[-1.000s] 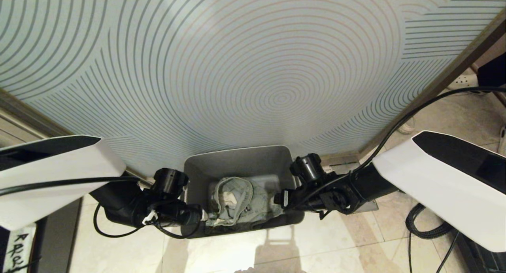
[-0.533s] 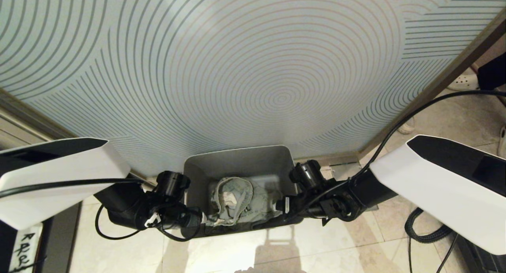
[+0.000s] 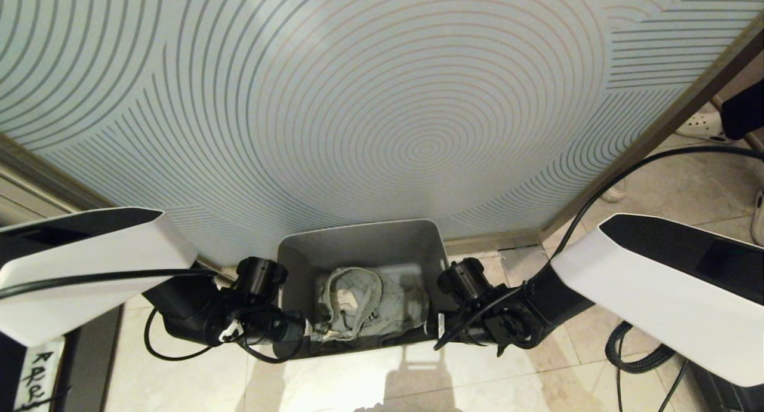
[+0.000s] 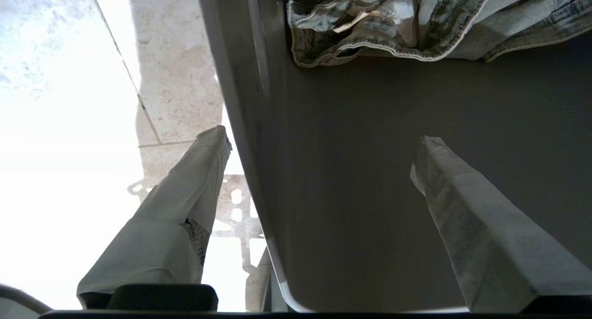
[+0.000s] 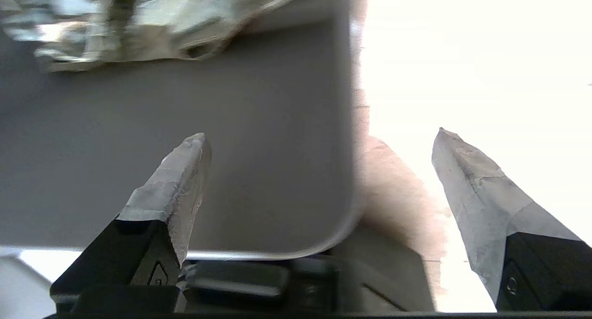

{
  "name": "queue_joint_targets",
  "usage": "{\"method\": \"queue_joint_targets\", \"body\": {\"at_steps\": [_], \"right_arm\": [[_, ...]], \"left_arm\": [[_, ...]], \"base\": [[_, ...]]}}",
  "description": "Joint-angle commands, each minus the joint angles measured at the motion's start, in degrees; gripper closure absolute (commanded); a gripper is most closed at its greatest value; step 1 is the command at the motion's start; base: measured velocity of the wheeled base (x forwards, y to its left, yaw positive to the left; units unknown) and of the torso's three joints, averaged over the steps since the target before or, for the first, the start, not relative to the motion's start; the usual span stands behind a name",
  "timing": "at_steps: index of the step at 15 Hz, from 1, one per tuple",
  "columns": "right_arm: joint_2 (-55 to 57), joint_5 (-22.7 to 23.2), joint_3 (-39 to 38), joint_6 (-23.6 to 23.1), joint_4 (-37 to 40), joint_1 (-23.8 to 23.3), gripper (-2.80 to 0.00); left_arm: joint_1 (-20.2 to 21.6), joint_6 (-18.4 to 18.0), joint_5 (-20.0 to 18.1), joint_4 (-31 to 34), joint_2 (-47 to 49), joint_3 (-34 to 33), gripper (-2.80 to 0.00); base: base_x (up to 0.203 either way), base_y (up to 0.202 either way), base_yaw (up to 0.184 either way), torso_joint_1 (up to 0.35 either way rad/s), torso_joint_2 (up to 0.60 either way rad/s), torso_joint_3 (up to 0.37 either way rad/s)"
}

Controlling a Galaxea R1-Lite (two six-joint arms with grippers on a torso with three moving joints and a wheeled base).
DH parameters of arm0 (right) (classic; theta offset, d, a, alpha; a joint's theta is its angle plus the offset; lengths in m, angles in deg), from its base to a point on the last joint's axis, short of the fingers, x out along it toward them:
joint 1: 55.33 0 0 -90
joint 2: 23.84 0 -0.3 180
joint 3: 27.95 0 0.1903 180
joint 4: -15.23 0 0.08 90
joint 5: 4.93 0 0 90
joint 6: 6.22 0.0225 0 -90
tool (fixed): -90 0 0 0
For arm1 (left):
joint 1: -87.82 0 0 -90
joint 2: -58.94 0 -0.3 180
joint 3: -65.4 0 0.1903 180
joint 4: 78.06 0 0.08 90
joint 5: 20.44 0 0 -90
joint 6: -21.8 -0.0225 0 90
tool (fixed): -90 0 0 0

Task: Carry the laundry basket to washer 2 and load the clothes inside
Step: Pick up the clothes basket and put it beside the washing machine

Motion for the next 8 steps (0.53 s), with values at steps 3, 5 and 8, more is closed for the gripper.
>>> {"method": "queue_joint_targets", "body": {"at_steps": [3, 5, 8], "right_arm": [[1.5, -1.2, -0.6, 0.1, -1.1, 0.4, -2.80], [1.9, -2.0, -0.4, 0.2, -1.1, 0.4, -2.80], [2.2, -2.5, -0.3, 0.2, -1.1, 0.4, -2.80]], "left_arm": [[0.0, -0.2, 0.0, -0.2, 0.0, -0.1, -2.80], [0.0, -0.3, 0.0, -0.2, 0.0, 0.1, -2.80], [-0.3, -0.3, 0.0, -0.2, 0.0, 0.0, -2.80]], "base": [[0.000, 0.000, 0.000, 0.000, 0.00, 0.000], [0.000, 0.000, 0.000, 0.000, 0.00, 0.000], [0.000, 0.000, 0.000, 0.000, 0.00, 0.000]]}}
